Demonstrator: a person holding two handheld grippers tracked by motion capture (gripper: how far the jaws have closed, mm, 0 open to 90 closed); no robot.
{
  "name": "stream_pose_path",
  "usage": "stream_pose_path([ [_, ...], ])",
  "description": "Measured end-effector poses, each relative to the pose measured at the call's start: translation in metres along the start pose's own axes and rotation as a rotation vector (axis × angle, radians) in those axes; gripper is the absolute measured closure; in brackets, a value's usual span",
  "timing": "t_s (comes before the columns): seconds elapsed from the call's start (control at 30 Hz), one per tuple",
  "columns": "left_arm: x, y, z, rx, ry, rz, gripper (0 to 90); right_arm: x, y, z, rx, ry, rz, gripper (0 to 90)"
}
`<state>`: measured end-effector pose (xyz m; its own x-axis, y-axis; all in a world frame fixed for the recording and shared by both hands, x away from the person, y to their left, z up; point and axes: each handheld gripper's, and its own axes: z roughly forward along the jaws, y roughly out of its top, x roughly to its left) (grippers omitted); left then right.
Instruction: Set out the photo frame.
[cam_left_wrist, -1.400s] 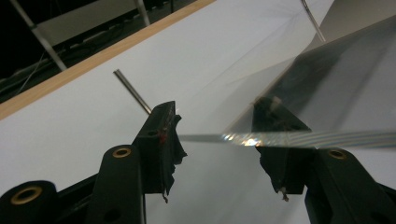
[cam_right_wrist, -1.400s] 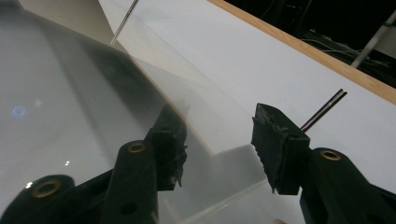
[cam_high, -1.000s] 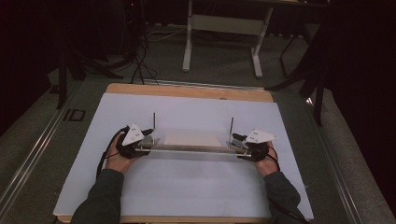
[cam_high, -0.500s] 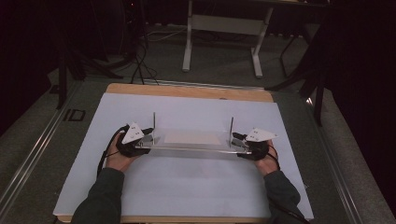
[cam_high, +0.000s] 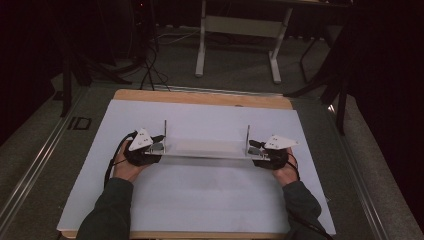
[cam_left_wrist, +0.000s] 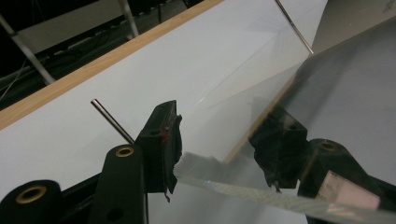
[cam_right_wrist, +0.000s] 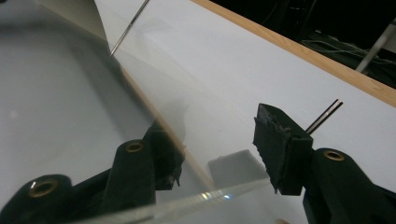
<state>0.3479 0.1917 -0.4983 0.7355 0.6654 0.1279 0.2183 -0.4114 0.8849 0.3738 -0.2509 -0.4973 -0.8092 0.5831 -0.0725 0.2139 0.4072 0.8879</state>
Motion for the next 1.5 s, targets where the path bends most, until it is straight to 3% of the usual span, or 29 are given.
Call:
stream_pose_path([
  [0.8,0.012,0.002,0.001,-0.069,-0.039,-0.044,48.8,-0.013,0.002,0.004,-0.054,0.041,0.092,44.9],
  [1.17,0.021,0.006,0.004,-0.108,-0.063,-0.108,47.4,-0.02,0.006,0.008,-0.089,0.02,0.123,43.0],
  [1.5,0.025,0.009,0.009,-0.16,-0.003,-0.14,46.0,-0.026,0.01,0.013,-0.119,-0.001,0.173,41.8],
])
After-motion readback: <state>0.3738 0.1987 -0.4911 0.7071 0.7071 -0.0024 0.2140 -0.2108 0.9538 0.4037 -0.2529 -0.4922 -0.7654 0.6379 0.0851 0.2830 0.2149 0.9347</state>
